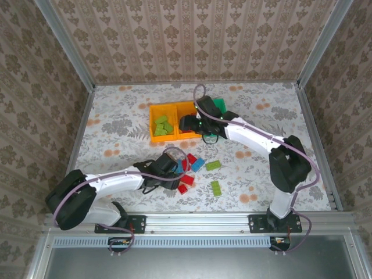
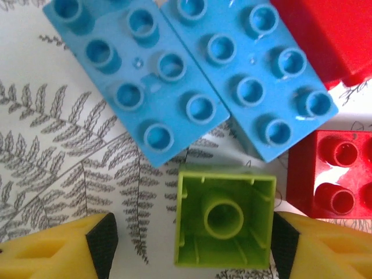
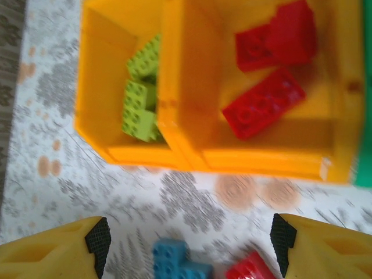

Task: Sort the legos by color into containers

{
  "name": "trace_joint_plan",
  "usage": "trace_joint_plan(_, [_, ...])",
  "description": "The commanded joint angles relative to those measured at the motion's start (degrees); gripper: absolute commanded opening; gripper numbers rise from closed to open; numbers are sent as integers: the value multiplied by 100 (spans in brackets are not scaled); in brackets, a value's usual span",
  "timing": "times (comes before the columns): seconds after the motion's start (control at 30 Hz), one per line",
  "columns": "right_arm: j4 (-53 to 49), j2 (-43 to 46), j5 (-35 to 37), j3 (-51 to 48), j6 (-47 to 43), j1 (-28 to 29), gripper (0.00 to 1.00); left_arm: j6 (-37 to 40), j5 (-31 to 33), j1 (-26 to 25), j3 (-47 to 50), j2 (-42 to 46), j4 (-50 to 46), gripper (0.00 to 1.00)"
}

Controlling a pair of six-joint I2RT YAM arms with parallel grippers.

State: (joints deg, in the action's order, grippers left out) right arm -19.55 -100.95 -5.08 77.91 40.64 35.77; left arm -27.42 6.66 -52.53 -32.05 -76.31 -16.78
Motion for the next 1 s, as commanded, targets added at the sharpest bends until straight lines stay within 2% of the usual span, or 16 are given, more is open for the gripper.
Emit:
trace_joint_plan(0.0, [-106, 547, 531, -644, -44, -16, 77, -16, 22, -44, -160, -128, 154, 65])
trace_joint_plan(0.27, [-486, 1756, 1221, -1921, 5, -165, 80, -26, 124, -37, -257, -92, -109, 39])
trace_joint_plan(0.4, [-664, 2176, 1411, -2325, -37, -235, 80, -186, 249, 0, -308, 213, -474, 37])
trace_joint_plan(0.57, [-674, 2470, 1422, -2922, -103, -124, 80, -241, 329, 148, -593, 990, -980, 37])
trace_joint_plan(0.67, [-579, 2344, 1506, -3144, -170, 170, 81, -25, 286, 475, -935, 1330, -1224, 38])
trace_joint_plan(0.77, [-625, 1942, 1723, -3125, -188, 472, 82, 389, 98, 1061, -1323, 1405, -1190, 39])
trace_joint_plan(0.97, [-469, 1477, 1957, -3013, -224, 802, 83, 952, -477, 2167, -2292, 511, -810, 40])
